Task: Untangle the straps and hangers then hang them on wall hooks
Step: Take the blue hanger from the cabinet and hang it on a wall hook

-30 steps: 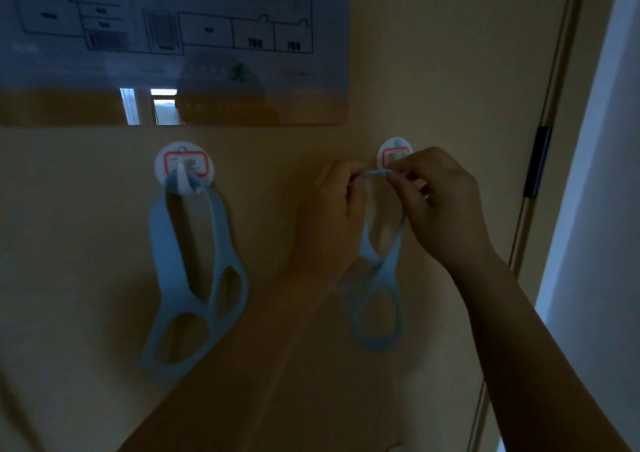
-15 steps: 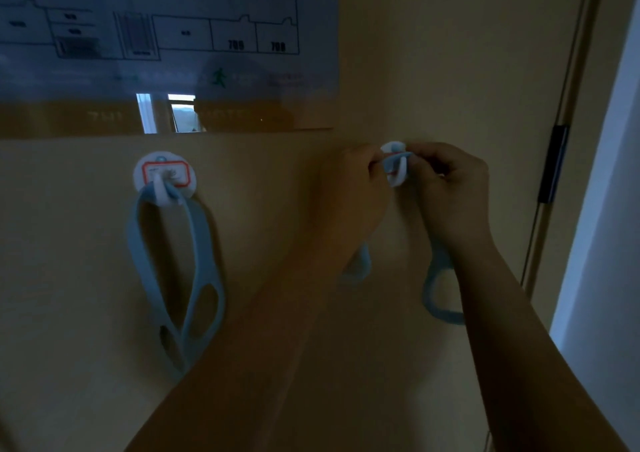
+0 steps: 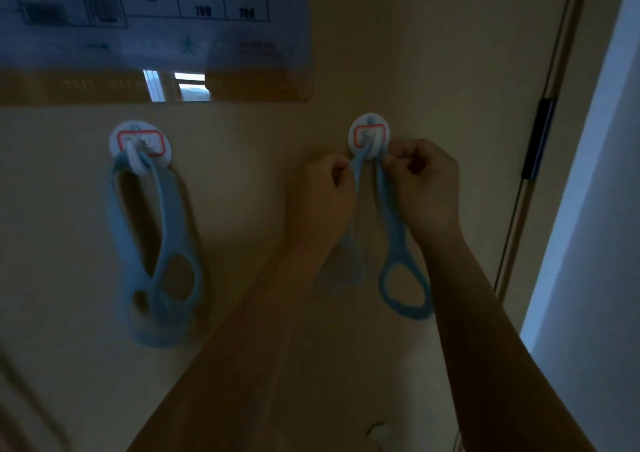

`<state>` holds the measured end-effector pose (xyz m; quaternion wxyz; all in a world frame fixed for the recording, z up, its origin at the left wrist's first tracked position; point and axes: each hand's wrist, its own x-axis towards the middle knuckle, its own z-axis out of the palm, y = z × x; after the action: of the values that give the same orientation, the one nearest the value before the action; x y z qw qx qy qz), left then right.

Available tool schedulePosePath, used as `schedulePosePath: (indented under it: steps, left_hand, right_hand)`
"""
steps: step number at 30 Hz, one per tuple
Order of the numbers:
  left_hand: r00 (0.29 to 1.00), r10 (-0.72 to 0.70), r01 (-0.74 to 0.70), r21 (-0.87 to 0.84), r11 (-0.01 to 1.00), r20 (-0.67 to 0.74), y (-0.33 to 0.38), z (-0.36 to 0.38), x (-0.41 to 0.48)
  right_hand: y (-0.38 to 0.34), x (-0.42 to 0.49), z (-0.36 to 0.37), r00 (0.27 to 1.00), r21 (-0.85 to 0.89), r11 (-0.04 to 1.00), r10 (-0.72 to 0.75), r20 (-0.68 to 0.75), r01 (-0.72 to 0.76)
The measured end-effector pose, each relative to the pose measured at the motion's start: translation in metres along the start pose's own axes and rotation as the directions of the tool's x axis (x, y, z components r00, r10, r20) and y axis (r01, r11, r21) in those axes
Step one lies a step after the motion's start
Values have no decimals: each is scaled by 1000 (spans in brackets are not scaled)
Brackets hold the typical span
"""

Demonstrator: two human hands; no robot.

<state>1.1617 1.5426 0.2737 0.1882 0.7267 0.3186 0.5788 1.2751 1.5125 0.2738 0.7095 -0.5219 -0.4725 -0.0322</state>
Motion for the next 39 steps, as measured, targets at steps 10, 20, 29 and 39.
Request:
schedulePosePath:
  steps: [10,20,29,39]
  left_hand:
    - [993,104,-114,286,951,49,-27,-11,-71]
    - [899,-438,399,427,811,-7,-92,-115,-215]
    - [691,-635,692,571,441,-347,-57,-250,-390]
    - [393,-574,879,476,6,-719,85,-370,-615]
  right_hand:
    - [13,-85,15,950,-237,921,-309,46,310]
    - [19,-250,52,782,-80,946,-210,587,314]
    - [-56,-416,58,345,99,972,-170,923,214]
    - [-203,-607,-1,-211,436,892,-406,889,119]
